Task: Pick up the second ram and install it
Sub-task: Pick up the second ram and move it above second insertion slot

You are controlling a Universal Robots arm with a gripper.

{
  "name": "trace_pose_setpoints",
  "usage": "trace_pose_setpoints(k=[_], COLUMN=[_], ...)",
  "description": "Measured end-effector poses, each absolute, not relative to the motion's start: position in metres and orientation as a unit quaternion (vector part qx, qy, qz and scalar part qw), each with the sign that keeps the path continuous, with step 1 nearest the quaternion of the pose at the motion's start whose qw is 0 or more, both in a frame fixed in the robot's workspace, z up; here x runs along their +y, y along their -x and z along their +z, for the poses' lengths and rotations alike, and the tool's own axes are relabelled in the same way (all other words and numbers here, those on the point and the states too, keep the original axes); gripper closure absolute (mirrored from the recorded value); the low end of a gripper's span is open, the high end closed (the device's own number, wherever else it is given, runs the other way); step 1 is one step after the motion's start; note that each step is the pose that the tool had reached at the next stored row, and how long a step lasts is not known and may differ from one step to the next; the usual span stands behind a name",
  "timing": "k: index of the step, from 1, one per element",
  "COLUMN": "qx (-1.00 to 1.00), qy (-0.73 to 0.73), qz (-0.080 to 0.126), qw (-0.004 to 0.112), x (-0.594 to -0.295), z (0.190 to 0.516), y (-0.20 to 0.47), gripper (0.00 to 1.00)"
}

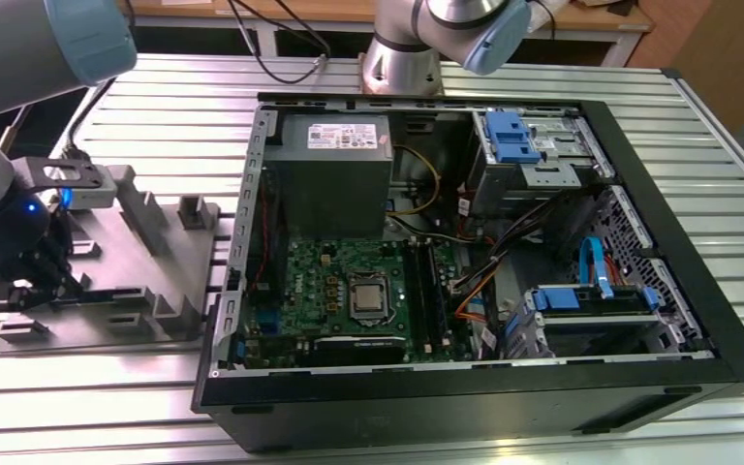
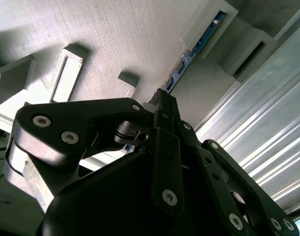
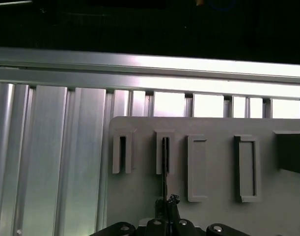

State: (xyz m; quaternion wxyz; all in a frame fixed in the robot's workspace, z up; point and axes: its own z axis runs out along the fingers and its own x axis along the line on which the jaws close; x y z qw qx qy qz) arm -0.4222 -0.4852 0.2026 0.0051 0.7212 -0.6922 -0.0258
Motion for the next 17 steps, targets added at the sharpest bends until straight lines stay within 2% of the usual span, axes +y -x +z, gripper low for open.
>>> trace_pose_setpoints(k=[5,17], qx=[-0.692,-0.692], qy=[-0.721,-0.721], qz=[-0.026,-0.026], qw=[0.005,0.005], x=[-0.485,-0.485], z=[0.207,0.245], y=[0.422,0.422], gripper=[0.89,0.89])
